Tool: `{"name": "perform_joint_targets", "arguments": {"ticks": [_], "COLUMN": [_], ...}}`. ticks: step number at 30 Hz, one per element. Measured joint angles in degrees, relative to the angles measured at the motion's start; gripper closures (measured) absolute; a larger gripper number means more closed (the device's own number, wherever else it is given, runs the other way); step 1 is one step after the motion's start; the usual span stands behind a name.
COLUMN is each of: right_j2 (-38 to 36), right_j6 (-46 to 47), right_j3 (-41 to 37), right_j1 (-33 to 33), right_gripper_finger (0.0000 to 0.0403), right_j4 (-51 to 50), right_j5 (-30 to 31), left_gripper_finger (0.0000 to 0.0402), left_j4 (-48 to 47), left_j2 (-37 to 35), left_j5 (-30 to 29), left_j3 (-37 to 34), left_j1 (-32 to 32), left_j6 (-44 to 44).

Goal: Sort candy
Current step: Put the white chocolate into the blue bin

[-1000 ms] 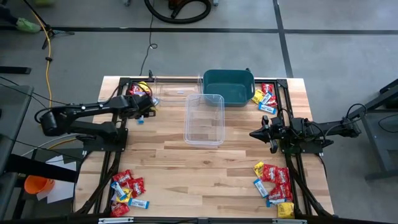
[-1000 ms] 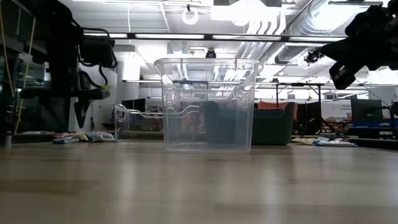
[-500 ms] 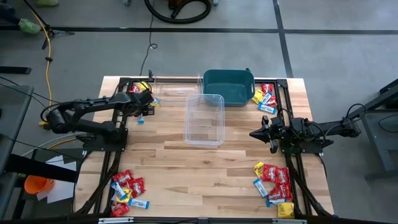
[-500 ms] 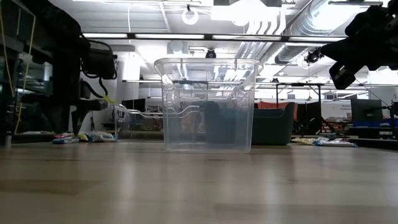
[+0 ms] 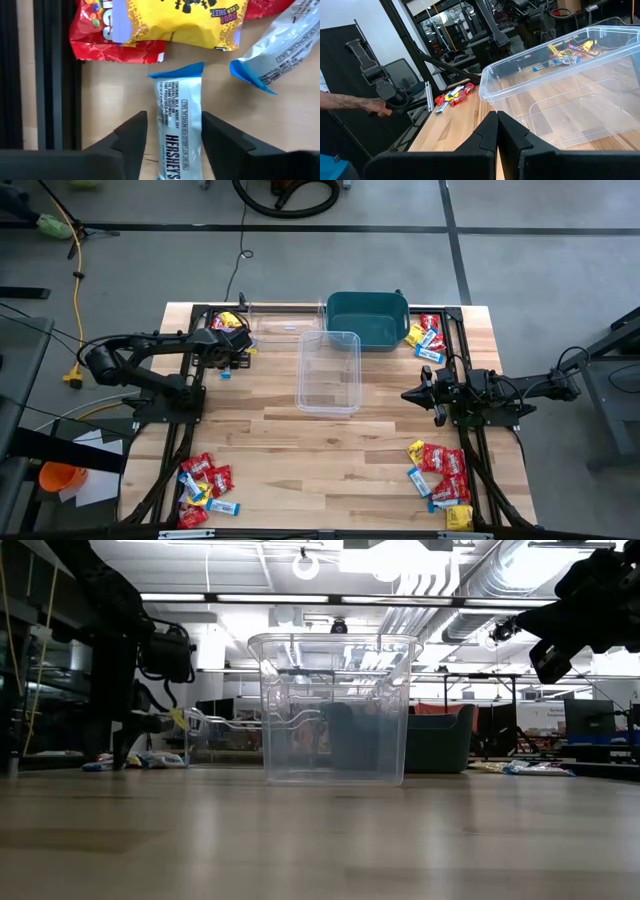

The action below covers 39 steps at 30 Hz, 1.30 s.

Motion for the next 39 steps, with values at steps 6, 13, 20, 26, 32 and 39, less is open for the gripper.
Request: {"name": "perform_joint_targets", "arguments": {"ticks": [6,13,20,26,32,39], "right_j2": [0.0,0.0,0.0,0.0,0.0,0.0], "right_j6": [0.0,0.0,0.0,0.0,0.0,0.0], "right_j3": [0.0,0.0,0.0,0.0,0.0,0.0], "right_j1": [0.0,0.0,0.0,0.0,0.0,0.0], "right_gripper_finger": [0.0402,0.0402,0.0402,0.0402,0.0402,0.0402], "right_j4": [0.0,0.0,0.0,0.0,0.0,0.0], "right_j5": [0.0,0.0,0.0,0.0,0.0,0.0], "left_gripper_finger": [0.0349,0.0389,0.04,0.0401,0.04,0.04], "left_j4": [-0.2,-6.3,-13.3,-14.9,3.8,33.6], "left_j2": [-0.2,-4.4,-16.5,-26.8,-31.9,-28.8], "left_j5": [-0.2,0.3,-1.1,-2.0,-0.9,13.2], "left_j3": [0.0,0.0,6.0,16.5,24.3,24.8], "left_j1": [0.0,0.1,0.0,-0.8,-4.4,-9.9], "left_j6": [1.4,4.6,8.6,14.0,22.9,35.7]}}
